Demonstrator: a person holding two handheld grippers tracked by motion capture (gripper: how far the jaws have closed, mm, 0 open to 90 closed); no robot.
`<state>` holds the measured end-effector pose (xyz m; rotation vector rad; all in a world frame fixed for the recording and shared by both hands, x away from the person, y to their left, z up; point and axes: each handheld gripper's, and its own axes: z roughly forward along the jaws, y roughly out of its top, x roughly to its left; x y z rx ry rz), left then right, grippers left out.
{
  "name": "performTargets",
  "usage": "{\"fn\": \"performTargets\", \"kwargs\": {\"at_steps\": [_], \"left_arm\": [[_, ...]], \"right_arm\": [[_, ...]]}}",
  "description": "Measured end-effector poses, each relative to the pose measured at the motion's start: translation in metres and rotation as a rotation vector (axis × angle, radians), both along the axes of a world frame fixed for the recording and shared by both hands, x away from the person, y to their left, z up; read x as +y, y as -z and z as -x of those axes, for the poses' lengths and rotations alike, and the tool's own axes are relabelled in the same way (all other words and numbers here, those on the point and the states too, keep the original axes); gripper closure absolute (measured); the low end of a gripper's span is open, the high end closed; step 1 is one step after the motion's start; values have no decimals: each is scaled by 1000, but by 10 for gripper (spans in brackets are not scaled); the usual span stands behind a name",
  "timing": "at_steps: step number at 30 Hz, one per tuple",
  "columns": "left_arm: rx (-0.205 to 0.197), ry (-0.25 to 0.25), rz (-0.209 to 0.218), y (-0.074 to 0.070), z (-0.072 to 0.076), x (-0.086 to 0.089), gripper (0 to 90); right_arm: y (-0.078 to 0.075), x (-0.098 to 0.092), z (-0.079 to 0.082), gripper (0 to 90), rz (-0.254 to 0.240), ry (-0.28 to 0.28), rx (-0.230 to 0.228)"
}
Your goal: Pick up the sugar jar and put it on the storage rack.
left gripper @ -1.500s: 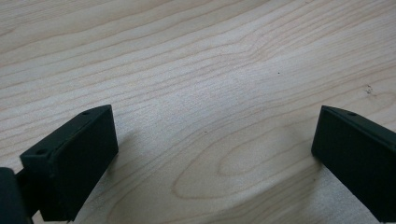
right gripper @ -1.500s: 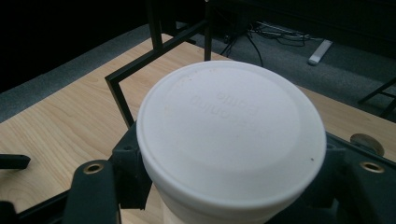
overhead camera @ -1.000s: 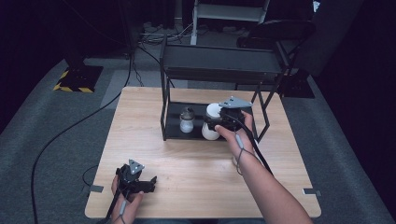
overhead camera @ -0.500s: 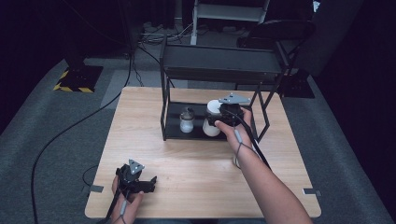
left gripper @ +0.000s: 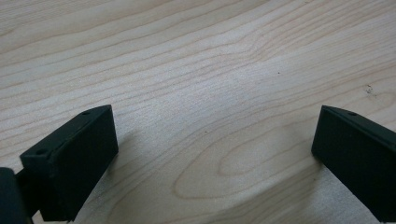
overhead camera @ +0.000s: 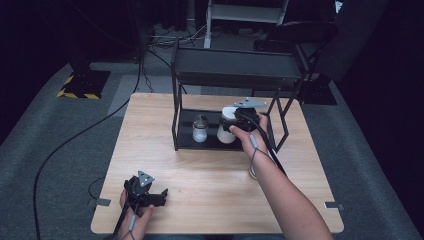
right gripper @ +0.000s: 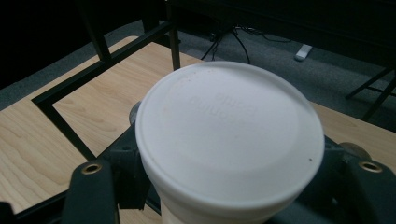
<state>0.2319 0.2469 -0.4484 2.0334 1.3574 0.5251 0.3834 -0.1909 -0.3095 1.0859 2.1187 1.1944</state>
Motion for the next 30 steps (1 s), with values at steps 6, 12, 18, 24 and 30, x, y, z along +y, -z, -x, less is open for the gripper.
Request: {"fn": "performTargets", "kwargs": {"at_steps": [6, 12, 18, 24, 30], "left_arm": [[-2, 0, 0, 0, 0, 0, 4], [-2, 0, 0, 0, 0, 0, 4], [-2, 2, 0, 0, 0, 0, 4], [0, 6, -3, 0, 0, 1, 4], [0, 6, -2, 0, -1, 1, 4]], "right_arm": [[2, 2, -7, 341, 9, 11, 5], [5, 6, -10, 341, 13, 17, 8], [8, 9, -14, 341, 19, 27, 15], [11, 14, -17, 341, 26, 31, 17], [15, 17, -22, 341, 30, 37, 27]]}}
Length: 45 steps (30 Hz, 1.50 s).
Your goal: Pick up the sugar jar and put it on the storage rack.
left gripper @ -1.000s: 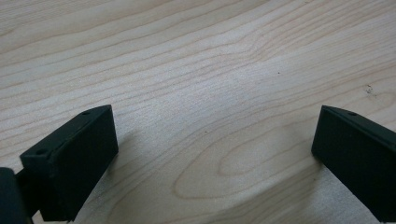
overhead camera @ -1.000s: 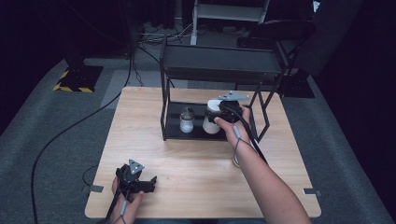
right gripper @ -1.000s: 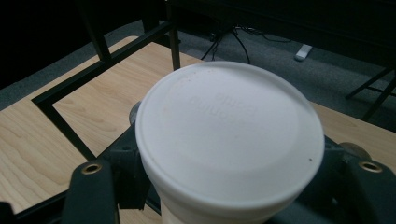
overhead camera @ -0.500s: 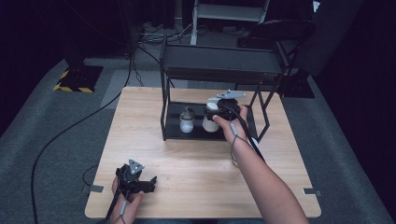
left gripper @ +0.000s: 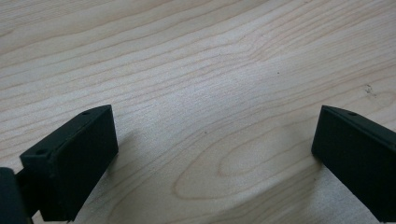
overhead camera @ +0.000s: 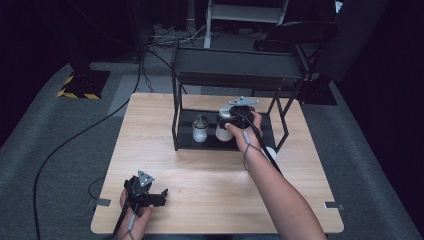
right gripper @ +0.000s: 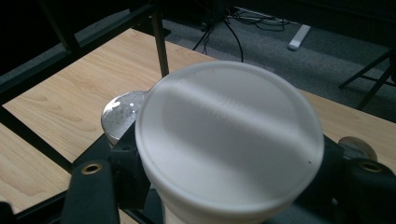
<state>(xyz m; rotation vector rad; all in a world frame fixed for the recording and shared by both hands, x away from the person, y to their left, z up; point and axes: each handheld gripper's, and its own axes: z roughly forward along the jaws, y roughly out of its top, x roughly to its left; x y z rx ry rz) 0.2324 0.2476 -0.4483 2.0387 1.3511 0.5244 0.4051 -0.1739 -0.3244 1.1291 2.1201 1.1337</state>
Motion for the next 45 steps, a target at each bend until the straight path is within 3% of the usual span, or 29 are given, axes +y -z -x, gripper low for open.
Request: {"fn": "performTargets", "kwargs": {"at_steps": [45], "left_arm": [[0, 0, 0, 0, 0, 0, 4]], "right_arm": [[26, 15, -18, 341, 29, 58, 63]]}}
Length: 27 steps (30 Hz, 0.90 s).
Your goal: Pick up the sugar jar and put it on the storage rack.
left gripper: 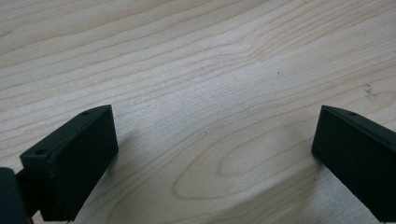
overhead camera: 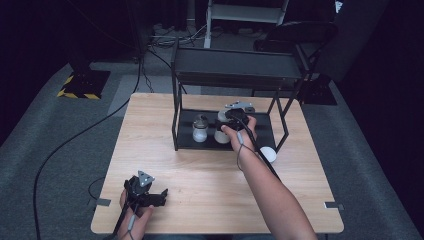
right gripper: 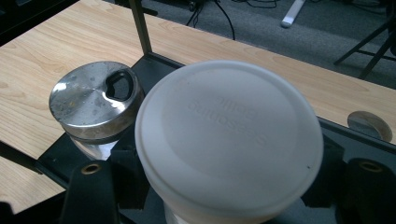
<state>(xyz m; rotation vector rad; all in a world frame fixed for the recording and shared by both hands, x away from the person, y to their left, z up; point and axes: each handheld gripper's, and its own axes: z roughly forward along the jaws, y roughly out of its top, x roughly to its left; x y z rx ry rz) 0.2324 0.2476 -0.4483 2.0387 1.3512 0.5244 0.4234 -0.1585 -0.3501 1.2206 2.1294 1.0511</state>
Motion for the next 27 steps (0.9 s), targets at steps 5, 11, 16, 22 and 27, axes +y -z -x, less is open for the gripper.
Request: {"fn": "performTargets", "kwargs": {"at_steps": [5, 11, 16, 22, 27], "left_arm": [[-2, -2, 4, 1, 0, 0, 4], [-1, 2, 1, 0, 0, 0, 4], [-1, 2, 1, 0, 0, 0, 4], [-1, 3, 1, 0, 0, 0, 4], [-1, 3, 1, 0, 0, 0, 4]], "right_arm": [[2, 0, -1, 341, 2, 1, 3], [5, 1, -3, 340, 7, 7, 8], [7, 1, -2, 341, -1, 11, 14], [8, 1, -1, 340, -2, 16, 13], [9, 1, 0, 338, -6, 25, 13]]}}
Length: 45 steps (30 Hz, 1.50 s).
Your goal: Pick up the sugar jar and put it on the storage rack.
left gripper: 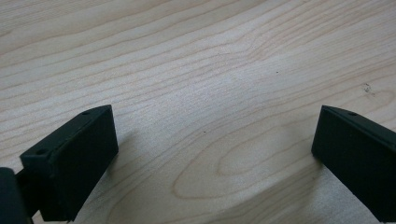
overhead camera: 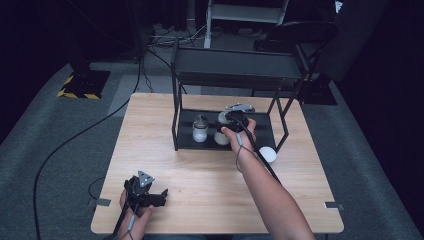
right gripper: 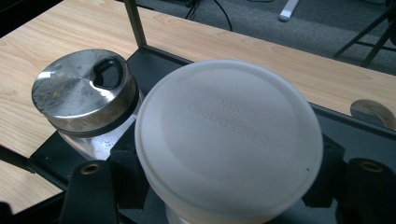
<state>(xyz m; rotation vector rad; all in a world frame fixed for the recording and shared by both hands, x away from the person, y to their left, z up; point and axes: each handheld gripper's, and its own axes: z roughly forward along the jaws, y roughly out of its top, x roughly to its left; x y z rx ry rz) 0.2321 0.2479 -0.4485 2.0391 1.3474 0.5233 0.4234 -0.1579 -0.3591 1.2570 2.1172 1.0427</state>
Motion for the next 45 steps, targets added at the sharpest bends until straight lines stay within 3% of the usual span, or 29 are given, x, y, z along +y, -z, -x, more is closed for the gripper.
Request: {"fn": "performTargets", "kwargs": {"at_steps": [11, 23, 45], "left_arm": [[0, 1, -1, 0, 0, 0, 4], [0, 1, -1, 0, 0, 0, 4], [0, 0, -3, 0, -1, -1, 3]], "right_arm": [[-11, -9, 13, 227, -38, 12, -43], [-32, -21, 34, 211, -44, -28, -59], [-49, -48, 75, 204, -62, -66, -97]]}}
